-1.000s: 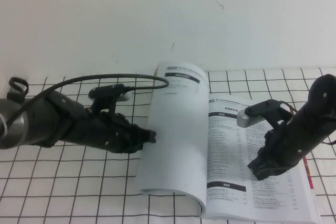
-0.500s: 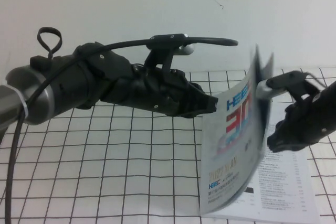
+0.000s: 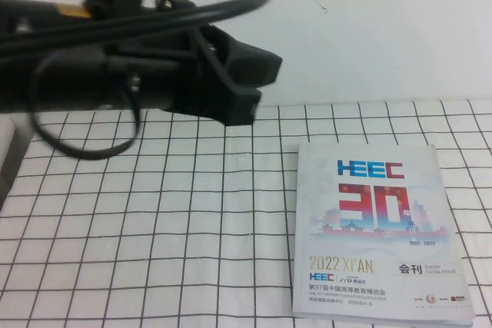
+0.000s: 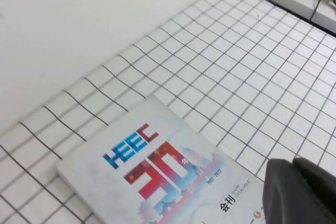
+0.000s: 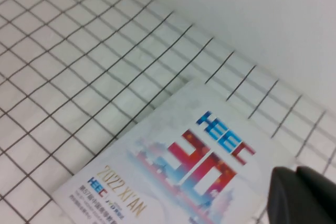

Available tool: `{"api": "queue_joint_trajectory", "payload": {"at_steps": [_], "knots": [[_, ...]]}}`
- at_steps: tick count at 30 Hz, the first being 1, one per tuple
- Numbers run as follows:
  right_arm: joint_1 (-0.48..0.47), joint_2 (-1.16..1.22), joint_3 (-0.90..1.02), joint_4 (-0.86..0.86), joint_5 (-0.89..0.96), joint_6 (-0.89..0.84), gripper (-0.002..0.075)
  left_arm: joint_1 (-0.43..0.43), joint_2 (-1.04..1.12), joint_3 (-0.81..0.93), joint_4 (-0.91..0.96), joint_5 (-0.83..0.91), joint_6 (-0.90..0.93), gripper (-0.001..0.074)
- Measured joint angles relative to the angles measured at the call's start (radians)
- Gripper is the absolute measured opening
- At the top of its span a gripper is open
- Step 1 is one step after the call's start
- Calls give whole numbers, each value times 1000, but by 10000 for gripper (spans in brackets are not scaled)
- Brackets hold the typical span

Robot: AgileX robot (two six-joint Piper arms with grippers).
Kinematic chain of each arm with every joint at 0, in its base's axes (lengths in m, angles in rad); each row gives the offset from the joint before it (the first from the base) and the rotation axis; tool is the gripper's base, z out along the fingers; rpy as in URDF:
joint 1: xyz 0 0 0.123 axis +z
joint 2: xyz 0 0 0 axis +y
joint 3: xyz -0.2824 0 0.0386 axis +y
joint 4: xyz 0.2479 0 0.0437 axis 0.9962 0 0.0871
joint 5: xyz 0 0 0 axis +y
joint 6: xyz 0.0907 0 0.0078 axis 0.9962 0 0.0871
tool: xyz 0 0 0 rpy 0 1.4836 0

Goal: Close book
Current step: 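Close the open booklet and leave it lying on the table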

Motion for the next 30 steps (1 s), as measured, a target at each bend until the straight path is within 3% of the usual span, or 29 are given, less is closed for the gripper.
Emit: {"api": "queue_joint_trajectory", "payload": {"at_steps": [8, 14, 19, 24, 30], "knots": [[0, -518, 12, -159, 7, 75, -3, 0, -408, 8, 343, 94, -269, -4], [0, -805, 152, -182, -35, 197, -3, 0, -685, 177, 524, 71, -440, -4], [-2, -837, 342, -176, 0, 228, -3, 0, -751, 411, 641, -28, -515, -4], [-2, -835, 526, -157, -117, 139, -3, 0, -751, 623, 623, -198, -550, -4], [-2, -833, 614, -157, -182, 113, -3, 0, -749, 732, 629, -349, -552, -4]]}}
